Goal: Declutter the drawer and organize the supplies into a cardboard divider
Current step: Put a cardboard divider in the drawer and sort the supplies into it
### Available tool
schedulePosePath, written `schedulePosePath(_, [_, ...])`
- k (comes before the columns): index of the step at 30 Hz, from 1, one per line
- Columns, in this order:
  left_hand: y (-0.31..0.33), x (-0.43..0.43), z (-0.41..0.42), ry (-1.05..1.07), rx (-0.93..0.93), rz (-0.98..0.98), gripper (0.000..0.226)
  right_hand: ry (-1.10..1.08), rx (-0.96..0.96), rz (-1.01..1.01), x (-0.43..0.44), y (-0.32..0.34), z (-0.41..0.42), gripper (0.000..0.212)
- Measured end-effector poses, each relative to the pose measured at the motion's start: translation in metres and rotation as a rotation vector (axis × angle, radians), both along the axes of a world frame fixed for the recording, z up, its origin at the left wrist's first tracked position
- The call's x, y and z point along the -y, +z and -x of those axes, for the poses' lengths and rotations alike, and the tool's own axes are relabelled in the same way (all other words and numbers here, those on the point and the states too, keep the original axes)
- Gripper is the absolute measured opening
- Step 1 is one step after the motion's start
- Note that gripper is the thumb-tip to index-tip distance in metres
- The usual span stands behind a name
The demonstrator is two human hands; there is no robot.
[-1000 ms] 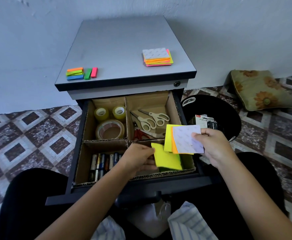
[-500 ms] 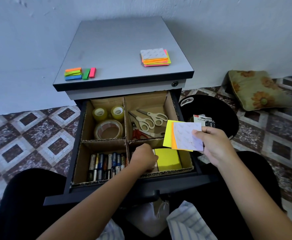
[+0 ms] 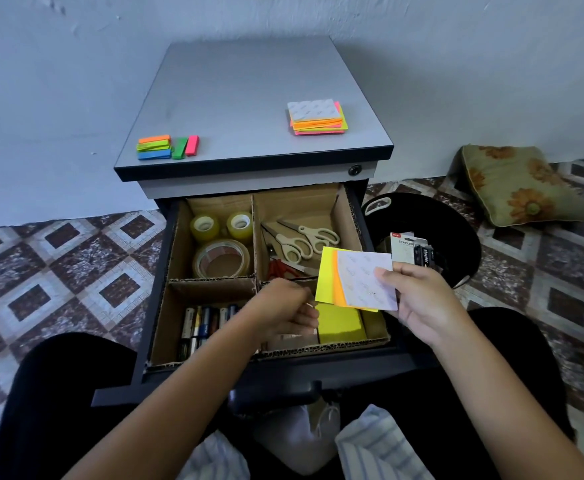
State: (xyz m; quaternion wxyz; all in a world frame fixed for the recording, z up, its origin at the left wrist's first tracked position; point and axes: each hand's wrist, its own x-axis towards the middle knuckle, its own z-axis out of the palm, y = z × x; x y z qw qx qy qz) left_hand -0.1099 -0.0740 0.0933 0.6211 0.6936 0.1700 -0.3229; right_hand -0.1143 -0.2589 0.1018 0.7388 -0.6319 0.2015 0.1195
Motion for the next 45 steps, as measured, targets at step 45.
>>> schedulePosePath(45, [0.016,-0.082,0.032,0.178,0.380,-0.135,0.011,0.291,-0.039,0.134,-0.071,-0.002,-0.007,0.015])
